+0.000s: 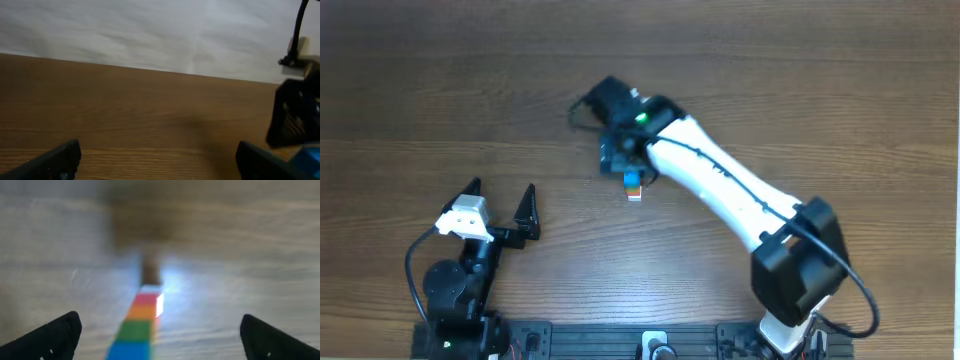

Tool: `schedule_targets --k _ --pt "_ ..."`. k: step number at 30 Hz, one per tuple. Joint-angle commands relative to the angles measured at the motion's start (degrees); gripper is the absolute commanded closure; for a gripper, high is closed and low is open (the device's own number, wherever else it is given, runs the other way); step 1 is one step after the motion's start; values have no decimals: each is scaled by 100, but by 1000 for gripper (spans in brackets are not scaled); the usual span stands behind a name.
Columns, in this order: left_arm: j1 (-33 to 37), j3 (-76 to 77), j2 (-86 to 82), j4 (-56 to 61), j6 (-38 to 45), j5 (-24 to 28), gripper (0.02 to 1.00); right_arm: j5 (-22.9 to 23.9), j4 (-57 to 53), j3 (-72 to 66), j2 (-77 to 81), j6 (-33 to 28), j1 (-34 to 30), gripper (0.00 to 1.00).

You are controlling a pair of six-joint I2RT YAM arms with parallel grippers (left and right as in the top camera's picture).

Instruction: Stack Cubes

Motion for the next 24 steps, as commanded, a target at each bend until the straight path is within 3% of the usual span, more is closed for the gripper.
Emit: schedule_targets --k 1,5,8,13,24 --pt "31 -28 -35 4 85 55 18 409 26 79 -1161 -990 -1209 9" --pt "31 -28 -35 4 85 55 18 804 96 -227 -2092 -2048 -1928 7" --pt "31 -31 -35 4 85 55 18 826 450 -920 -2887 -2643 -2406 7" --pt "31 -28 -35 4 85 55 18 826 1416 -2509 -4374 -2822 -2905 9" --pt "31 -28 -35 4 85 55 18 682 3862 -5910 -7501 -3082 -3088 9"
